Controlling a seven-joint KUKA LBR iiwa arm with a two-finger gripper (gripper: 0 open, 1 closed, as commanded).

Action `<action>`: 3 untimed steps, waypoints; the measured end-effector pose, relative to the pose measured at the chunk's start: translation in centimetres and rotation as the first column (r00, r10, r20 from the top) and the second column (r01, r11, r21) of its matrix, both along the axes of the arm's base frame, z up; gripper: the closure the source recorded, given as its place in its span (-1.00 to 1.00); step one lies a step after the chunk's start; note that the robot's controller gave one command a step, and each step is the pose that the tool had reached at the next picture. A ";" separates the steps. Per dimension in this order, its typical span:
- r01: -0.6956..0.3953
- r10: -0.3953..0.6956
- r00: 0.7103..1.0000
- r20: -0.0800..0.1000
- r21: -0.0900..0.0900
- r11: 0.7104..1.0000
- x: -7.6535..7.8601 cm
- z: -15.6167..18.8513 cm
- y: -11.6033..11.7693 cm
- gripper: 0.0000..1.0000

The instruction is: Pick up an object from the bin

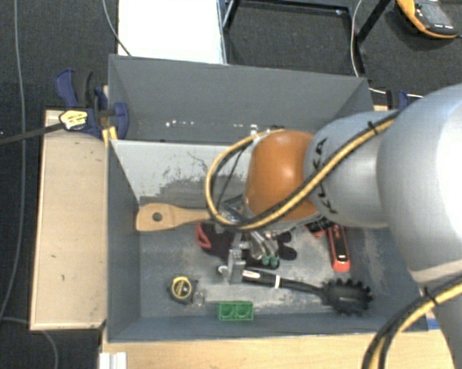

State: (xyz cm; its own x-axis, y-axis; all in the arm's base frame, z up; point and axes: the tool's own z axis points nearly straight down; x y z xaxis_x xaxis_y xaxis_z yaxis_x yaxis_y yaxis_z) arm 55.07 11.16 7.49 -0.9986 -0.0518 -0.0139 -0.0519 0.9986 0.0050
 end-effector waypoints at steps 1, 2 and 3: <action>0.009 -0.009 1.000 0.000 0.000 1.000 0.2 0.2 0.1 -1.00; -0.156 0.156 0.988 0.008 -0.002 0.988 2.6 3.6 -1.0 -1.00; 0.061 -0.061 0.998 0.001 0.003 0.998 1.4 -0.4 -0.7 -1.00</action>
Offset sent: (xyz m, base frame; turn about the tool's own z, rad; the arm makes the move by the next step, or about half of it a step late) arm 0.0237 -0.0096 0.0339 -0.1577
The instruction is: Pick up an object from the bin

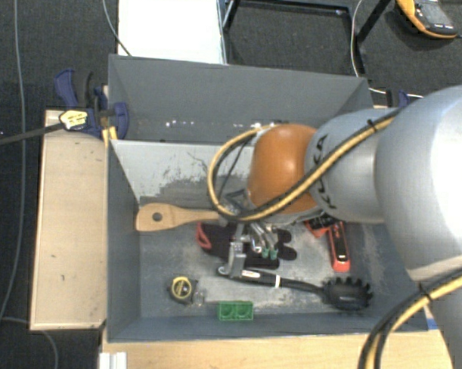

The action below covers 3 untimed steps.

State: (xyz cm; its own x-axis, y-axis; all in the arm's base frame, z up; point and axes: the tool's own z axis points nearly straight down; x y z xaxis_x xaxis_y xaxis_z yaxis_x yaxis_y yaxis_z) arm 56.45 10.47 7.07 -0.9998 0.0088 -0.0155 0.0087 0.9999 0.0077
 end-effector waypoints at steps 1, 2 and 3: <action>-0.170 0.170 0.985 0.007 -0.003 0.985 2.3 1.2 0.1 1.00; -0.168 0.168 0.986 0.007 -0.003 0.986 2.3 1.2 0.1 1.00; -0.186 0.186 0.983 0.008 -0.003 0.983 2.1 0.8 -0.6 1.00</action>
Offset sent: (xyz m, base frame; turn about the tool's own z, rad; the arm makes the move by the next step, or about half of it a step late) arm 0.0000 0.0000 0.0000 0.0000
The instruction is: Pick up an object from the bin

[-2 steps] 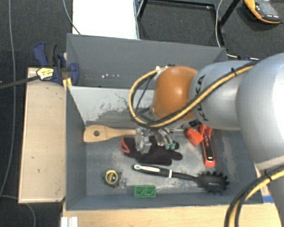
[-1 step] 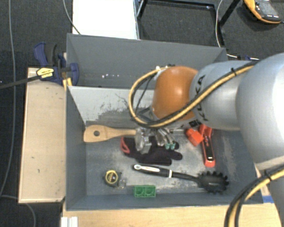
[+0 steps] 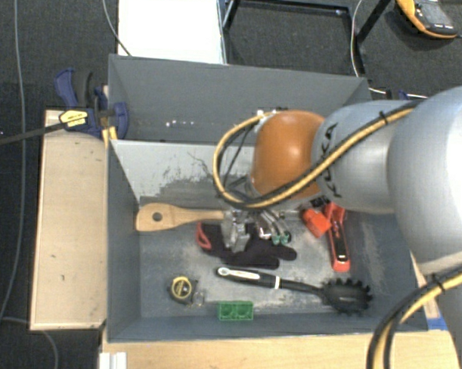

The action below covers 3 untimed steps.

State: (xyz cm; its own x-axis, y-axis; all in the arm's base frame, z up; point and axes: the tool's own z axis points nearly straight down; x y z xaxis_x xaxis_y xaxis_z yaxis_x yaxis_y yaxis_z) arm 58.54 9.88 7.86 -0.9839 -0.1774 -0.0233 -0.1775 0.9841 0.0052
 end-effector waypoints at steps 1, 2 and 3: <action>0.039 -0.039 0.999 0.002 0.002 0.999 0.4 -0.6 0.1 1.00; 0.022 -0.022 1.000 0.000 0.001 1.000 -0.1 -0.5 -0.2 1.00; 0.051 -0.051 0.999 -0.002 0.002 0.999 -0.1 -0.5 0.0 1.00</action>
Offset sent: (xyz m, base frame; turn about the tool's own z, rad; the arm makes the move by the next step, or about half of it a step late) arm -0.0013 -0.0024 -0.0060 0.0207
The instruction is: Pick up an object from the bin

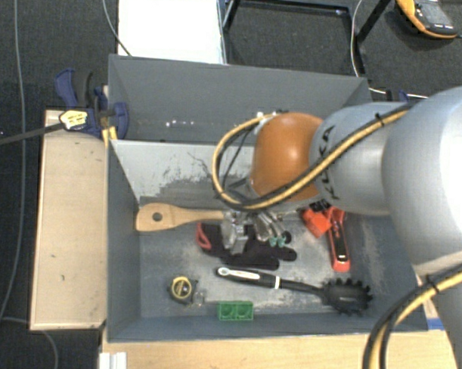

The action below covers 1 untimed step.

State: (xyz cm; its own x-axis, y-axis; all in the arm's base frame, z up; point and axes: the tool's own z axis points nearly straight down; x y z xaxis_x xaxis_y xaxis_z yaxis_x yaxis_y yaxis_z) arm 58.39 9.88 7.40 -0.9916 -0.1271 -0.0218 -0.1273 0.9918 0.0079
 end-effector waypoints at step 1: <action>-0.014 0.014 1.000 0.003 0.000 1.000 -0.1 0.9 -0.5 1.00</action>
Offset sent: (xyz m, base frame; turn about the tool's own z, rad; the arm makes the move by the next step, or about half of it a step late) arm -0.0016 -0.0066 0.0058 0.0102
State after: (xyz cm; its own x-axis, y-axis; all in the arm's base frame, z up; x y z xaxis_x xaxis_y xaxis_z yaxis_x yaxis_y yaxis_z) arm 58.29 9.42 8.28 -0.9897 -0.1410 -0.0251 -0.1413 0.9899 0.0075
